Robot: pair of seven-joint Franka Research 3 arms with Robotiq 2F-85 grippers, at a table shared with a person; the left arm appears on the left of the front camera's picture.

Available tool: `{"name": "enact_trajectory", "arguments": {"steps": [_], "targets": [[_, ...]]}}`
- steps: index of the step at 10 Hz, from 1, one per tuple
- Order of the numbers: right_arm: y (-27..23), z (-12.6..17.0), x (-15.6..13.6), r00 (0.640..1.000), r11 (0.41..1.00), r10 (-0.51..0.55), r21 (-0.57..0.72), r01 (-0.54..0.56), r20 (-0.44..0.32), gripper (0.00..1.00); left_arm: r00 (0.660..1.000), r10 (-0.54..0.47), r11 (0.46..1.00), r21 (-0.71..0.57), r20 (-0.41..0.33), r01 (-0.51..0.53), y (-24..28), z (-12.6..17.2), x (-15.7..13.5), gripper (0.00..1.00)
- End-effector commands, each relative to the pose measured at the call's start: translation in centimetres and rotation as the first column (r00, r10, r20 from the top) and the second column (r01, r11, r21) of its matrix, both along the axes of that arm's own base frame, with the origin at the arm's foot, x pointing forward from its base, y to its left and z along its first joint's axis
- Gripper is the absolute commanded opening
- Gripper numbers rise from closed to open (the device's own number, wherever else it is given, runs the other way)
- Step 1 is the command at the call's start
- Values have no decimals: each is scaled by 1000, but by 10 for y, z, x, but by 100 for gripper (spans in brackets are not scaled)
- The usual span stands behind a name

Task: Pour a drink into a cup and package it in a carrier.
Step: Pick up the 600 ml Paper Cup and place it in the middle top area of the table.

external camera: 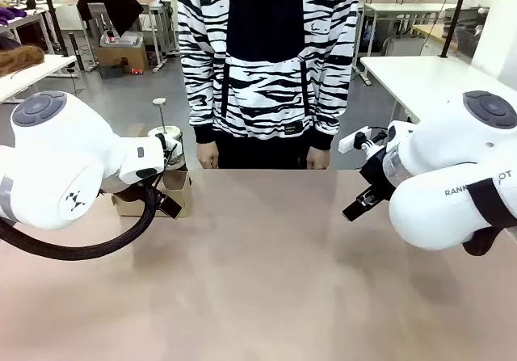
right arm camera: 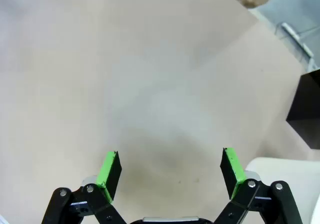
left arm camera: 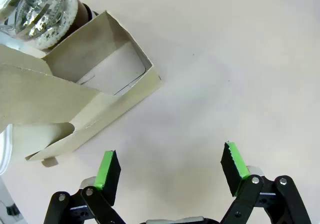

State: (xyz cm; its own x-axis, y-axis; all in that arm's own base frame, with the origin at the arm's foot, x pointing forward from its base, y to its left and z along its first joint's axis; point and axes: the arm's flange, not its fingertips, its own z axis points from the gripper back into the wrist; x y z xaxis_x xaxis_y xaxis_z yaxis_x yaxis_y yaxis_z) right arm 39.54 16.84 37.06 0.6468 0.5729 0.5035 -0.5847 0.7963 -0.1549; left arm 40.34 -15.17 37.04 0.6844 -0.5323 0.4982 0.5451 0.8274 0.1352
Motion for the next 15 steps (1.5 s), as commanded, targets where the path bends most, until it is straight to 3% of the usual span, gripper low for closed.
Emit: {"name": "enact_trajectory", "arguments": {"steps": [1, 10, 12, 15], "targets": [[0, 0, 0, 1000, 1000, 0, 0, 0, 0, 100, 1000, 0, 1000, 0, 0, 0, 0, 0, 0, 100], [0, 0, 0, 1000, 1000, 1, -1, -1, 0, 100, 1000, 0, 1000, 0, 0, 0, 0, 0, 0, 100], [-11, 62, 25, 1000, 999, -13, 51, 12, 28, 100, 1000, 0, 1000, 0, 0, 0, 0, 0, 0, 100], [-69, 137, 52, 997, 988, 69, 133, -74, 39, 100, 1000, 0, 1000, 0, 0, 0, 0, 0, 0, 100]]}}
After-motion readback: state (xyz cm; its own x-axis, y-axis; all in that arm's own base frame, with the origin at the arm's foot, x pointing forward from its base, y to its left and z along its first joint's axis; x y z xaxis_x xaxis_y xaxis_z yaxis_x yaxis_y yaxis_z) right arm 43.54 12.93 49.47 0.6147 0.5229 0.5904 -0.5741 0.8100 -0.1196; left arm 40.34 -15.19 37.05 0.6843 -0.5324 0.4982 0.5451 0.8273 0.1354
